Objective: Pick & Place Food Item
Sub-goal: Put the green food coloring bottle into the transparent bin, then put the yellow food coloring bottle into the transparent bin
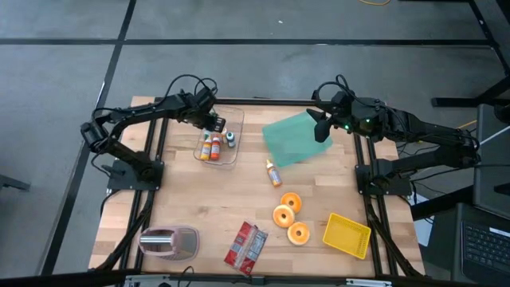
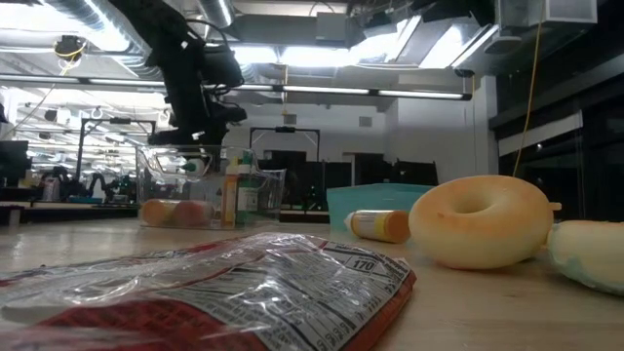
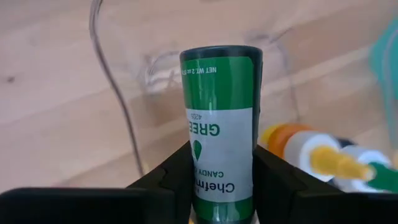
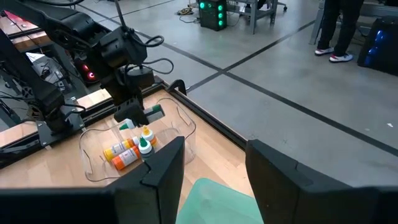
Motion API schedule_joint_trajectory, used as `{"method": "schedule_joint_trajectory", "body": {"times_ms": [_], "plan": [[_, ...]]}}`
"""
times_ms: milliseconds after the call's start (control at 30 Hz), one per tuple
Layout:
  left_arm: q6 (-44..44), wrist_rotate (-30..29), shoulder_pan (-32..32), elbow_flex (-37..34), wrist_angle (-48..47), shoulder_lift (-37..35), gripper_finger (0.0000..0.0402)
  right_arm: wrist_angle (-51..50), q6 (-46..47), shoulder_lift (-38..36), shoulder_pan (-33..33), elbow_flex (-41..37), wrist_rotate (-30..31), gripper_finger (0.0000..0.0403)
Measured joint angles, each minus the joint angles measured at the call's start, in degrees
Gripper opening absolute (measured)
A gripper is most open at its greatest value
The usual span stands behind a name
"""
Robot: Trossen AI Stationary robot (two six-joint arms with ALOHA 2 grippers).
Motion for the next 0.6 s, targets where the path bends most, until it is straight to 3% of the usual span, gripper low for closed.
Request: {"method": "schedule_joint_trajectory", "body": {"times_ms": [333, 600], "plan": [[-0.03, 1.11, 0.37, 1.63, 2.71, -0.04, 0.0215, 0.00, 0.00, 0.00, 0.00, 0.00, 0.06, 0.0168], [5.14, 1.08, -0.73, 5.29, 3.53, -0.87, 0.0226, 0.00, 0.00, 0.00, 0.00, 0.00, 0.11, 0.0168]]}}
